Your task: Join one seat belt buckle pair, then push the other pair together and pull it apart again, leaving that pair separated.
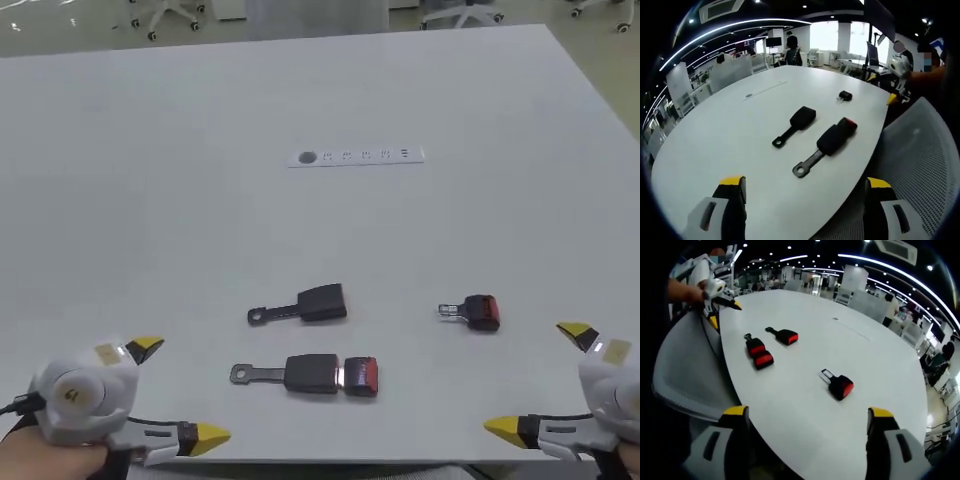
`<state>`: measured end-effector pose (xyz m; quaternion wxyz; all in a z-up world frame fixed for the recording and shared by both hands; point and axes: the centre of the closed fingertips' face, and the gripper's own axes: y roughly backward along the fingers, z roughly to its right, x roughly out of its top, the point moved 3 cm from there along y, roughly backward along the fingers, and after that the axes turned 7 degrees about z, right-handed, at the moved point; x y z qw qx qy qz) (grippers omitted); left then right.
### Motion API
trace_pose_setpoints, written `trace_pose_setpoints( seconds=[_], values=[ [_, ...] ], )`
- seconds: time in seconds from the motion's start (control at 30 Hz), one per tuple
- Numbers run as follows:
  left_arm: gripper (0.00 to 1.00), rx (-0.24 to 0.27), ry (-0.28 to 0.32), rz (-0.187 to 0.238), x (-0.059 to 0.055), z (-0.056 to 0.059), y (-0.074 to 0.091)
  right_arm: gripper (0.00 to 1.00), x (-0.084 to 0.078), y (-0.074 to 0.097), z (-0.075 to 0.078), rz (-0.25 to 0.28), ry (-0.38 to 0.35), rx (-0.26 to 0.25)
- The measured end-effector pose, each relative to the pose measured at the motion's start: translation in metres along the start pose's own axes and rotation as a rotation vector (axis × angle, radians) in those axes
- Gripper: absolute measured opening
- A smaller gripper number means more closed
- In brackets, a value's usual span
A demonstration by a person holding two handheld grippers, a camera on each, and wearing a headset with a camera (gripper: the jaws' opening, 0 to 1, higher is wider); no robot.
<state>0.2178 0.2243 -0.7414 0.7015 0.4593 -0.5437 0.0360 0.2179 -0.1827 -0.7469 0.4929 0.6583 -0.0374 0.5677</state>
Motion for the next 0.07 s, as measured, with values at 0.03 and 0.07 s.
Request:
trace_pose_setpoints(
  seconds=[0.03, 0.07],
  values=[
    [1.0, 0.0, -0.002, 0.001, 0.0006, 0.0004, -0.0004, 0.99, -0.0003, 0.0, -0.0007, 0.0, -0.001, 0.002],
    [1.0, -0.001, -0.003, 0.001, 0.0006, 0.0003, -0.0005, 0.99, -0.0006, -0.0001, -0.001, 0.0, -0.002, 0.003]
  ],
)
